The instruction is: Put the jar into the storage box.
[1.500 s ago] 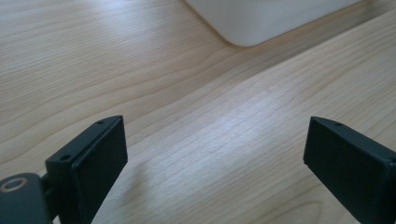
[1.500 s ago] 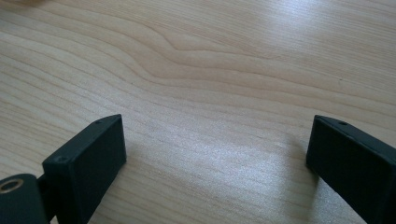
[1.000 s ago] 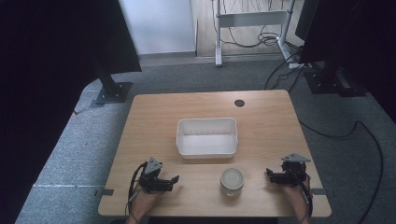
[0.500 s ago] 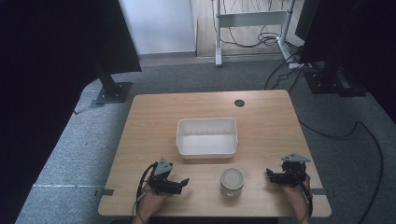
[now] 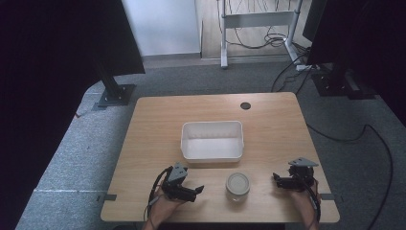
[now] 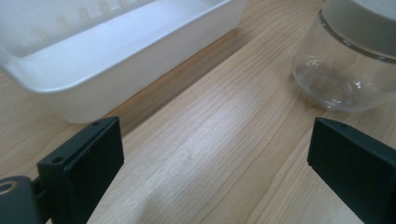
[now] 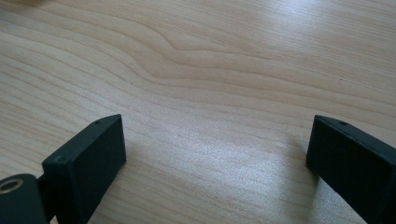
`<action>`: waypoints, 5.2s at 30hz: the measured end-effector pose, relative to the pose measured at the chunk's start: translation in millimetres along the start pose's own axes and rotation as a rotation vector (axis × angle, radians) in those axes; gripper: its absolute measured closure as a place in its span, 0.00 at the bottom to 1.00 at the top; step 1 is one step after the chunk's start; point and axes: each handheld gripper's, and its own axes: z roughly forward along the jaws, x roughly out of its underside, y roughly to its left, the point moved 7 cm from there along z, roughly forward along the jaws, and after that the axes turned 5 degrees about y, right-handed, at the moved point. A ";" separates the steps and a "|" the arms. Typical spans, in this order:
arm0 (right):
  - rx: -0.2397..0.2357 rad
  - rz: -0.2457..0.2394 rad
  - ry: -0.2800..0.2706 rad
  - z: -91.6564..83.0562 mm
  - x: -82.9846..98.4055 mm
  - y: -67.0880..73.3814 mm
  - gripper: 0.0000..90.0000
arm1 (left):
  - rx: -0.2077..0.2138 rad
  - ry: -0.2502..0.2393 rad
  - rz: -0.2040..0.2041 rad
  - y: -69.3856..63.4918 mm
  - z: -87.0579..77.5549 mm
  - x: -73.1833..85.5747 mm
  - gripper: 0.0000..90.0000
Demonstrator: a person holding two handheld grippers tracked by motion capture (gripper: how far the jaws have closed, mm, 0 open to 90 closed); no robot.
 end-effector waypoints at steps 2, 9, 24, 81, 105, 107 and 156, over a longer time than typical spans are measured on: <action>0.000 0.000 0.000 0.0 0.0 0.0 0.05 | 0.006 0.000 0.006 -3.1 1.8 -1.8 0.04; 0.000 0.000 0.000 0.0 0.0 0.0 0.05 | 0.035 -0.005 0.038 -16.5 9.7 -9.5 0.04; -0.003 -0.002 0.001 0.2 -0.1 0.1 0.05 | 0.095 -0.013 0.088 -45.3 26.4 -21.5 0.03; -0.009 -0.010 0.001 0.8 -0.7 -0.2 0.04 | 0.154 0.018 0.193 -104.3 87.4 -50.6 0.11; -0.009 -0.012 0.001 0.9 -0.9 -0.3 0.04 | 0.116 0.001 0.171 -91.2 74.9 -59.8 0.11; -0.009 -0.012 0.001 0.9 -0.9 -0.3 0.04 | 0.110 0.000 0.172 -88.3 73.2 -60.9 0.11; -0.010 -0.013 0.001 1.1 -1.1 -0.4 0.04 | -0.015 -0.026 0.114 -23.7 55.4 -99.6 0.11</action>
